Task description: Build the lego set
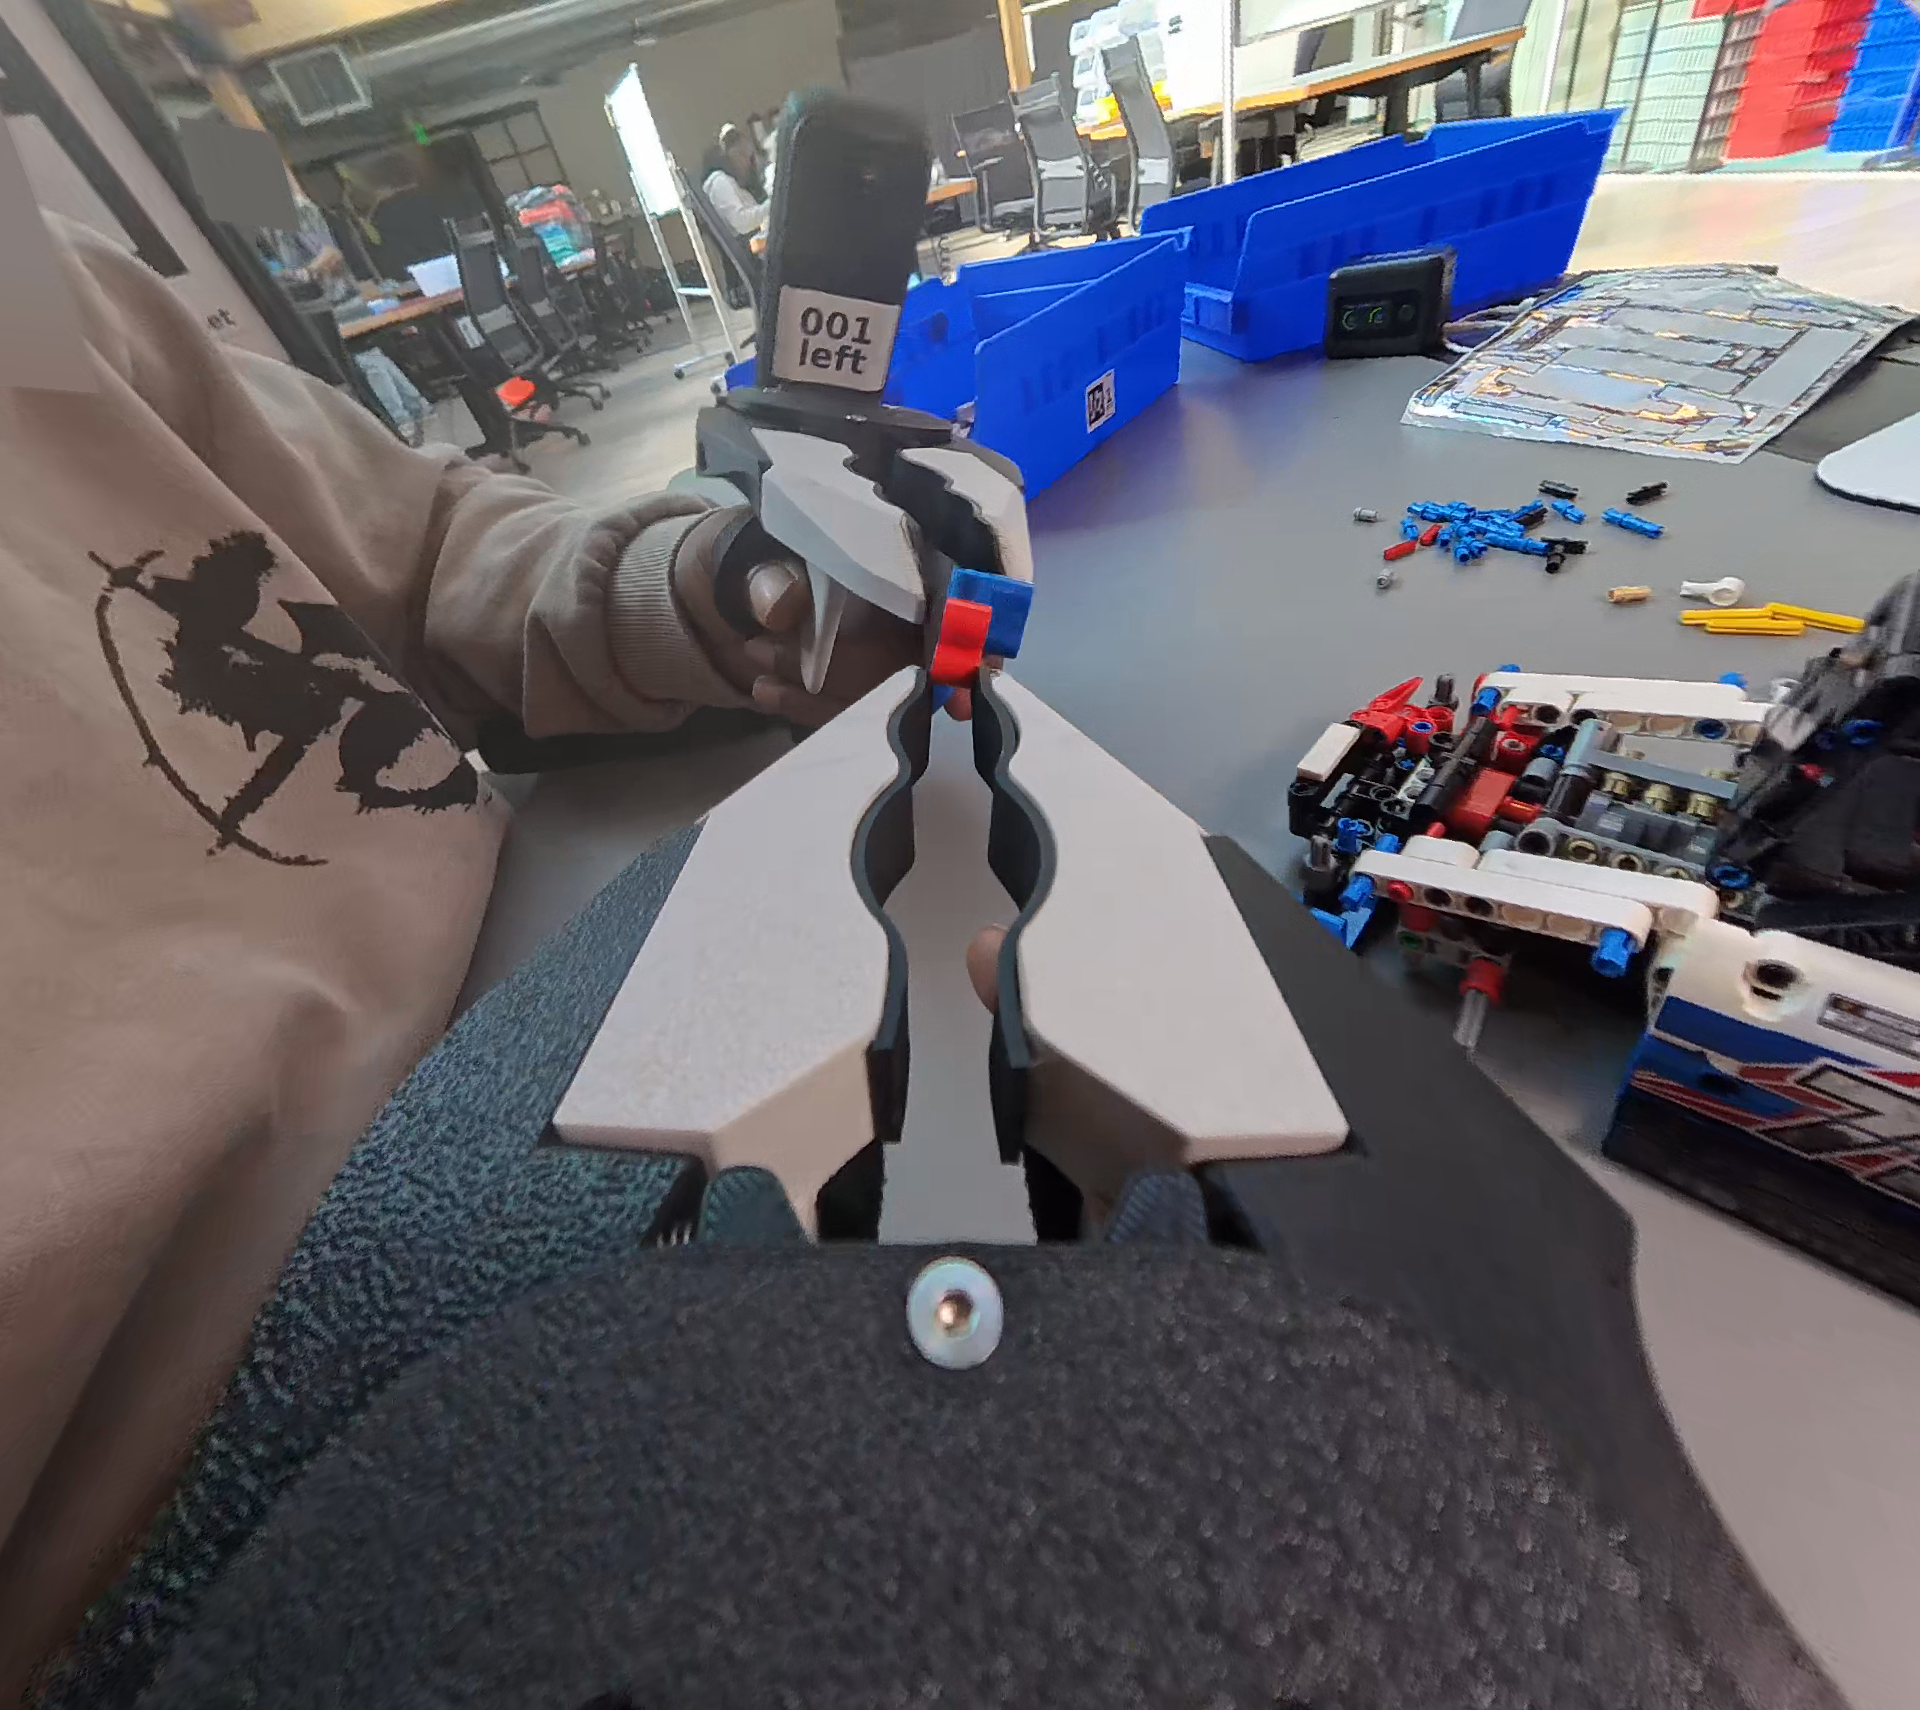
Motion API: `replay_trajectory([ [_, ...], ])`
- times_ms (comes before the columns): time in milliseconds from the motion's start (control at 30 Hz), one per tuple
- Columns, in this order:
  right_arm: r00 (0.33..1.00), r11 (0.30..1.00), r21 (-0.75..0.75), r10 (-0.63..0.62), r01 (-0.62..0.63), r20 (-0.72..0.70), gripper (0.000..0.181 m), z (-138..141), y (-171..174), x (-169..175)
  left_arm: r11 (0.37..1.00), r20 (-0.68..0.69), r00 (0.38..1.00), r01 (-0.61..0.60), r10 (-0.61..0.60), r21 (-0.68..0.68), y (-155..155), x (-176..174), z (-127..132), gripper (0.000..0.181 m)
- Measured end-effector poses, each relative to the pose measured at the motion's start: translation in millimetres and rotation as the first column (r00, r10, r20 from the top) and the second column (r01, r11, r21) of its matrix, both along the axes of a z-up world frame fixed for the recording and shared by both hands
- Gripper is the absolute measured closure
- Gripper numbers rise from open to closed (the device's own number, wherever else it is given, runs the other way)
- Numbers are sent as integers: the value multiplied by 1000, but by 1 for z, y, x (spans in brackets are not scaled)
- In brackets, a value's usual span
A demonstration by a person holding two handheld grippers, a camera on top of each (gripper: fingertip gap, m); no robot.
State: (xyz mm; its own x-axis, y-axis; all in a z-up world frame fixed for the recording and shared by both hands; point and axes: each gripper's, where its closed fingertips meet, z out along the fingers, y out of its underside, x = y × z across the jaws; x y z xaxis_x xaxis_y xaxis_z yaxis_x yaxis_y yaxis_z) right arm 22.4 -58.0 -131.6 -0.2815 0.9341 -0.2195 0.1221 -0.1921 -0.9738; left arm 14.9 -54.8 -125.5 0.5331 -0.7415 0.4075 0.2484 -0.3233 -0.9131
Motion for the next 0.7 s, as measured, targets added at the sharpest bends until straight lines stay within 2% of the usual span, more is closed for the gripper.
replay_trajectory([
  [133,999,992,-124,-34,30,-34,177,10,13,3,1000,-65,998,-24,25,19,3,0,-6,159],
  [200,999,992,-116,-46,43,-29,177,9,13,2,1000,-91,996,-16,18,15,2,3,-11,159],
  [300,999,995,-98,-35,33,-23,177,6,6,-1,1000,-100,995,-8,8,4,1,8,-14,162],
  [467,997,991,-110,-76,73,-17,177,4,10,-4,998,-122,991,-43,49,49,1,4,-10,181],
  [533,997,990,-123,-77,75,-15,177,4,11,-4,995,-120,990,-73,81,65,4,-2,-7,181],
  [700,993,985,-133,-113,108,-33,177,7,15,-6,998,-77,996,-50,53,40,3,-2,-5,177],
])
